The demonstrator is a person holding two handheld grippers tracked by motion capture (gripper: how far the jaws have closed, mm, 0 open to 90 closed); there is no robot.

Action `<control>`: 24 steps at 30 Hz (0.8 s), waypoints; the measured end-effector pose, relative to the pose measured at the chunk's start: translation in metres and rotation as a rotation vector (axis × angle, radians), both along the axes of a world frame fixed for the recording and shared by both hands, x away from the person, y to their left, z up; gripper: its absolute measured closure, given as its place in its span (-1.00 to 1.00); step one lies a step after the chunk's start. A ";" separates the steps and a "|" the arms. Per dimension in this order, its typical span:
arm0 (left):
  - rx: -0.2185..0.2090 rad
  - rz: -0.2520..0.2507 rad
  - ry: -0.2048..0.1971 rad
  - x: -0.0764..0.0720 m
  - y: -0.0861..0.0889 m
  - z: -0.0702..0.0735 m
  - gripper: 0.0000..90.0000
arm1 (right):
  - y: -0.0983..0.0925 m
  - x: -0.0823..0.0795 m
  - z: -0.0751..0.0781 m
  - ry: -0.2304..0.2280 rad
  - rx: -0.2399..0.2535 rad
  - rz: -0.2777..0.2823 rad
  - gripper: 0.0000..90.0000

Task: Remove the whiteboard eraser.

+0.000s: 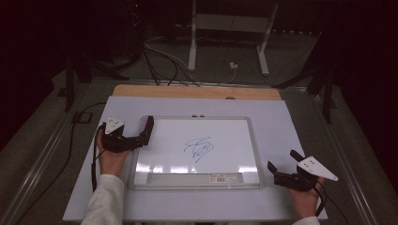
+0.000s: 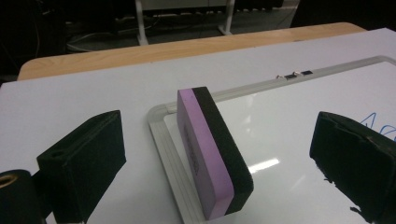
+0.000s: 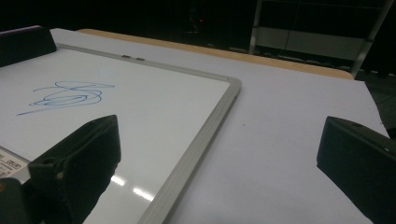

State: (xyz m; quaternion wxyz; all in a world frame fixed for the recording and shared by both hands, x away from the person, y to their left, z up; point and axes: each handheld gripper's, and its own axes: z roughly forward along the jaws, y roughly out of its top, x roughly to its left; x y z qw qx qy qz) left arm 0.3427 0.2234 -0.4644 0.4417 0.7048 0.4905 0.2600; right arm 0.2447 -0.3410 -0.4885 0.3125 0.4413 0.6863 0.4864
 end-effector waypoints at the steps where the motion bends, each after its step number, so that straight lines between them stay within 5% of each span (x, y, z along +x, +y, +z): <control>1: -0.001 0.000 0.003 0.001 -0.001 -0.001 -0.90 | 0.000 0.000 0.000 0.000 -0.001 0.000 -1.00; 24: 0.051 -0.015 0.111 0.021 -0.025 -0.021 -0.82 | 0.000 0.001 0.000 0.000 -0.001 0.002 -1.00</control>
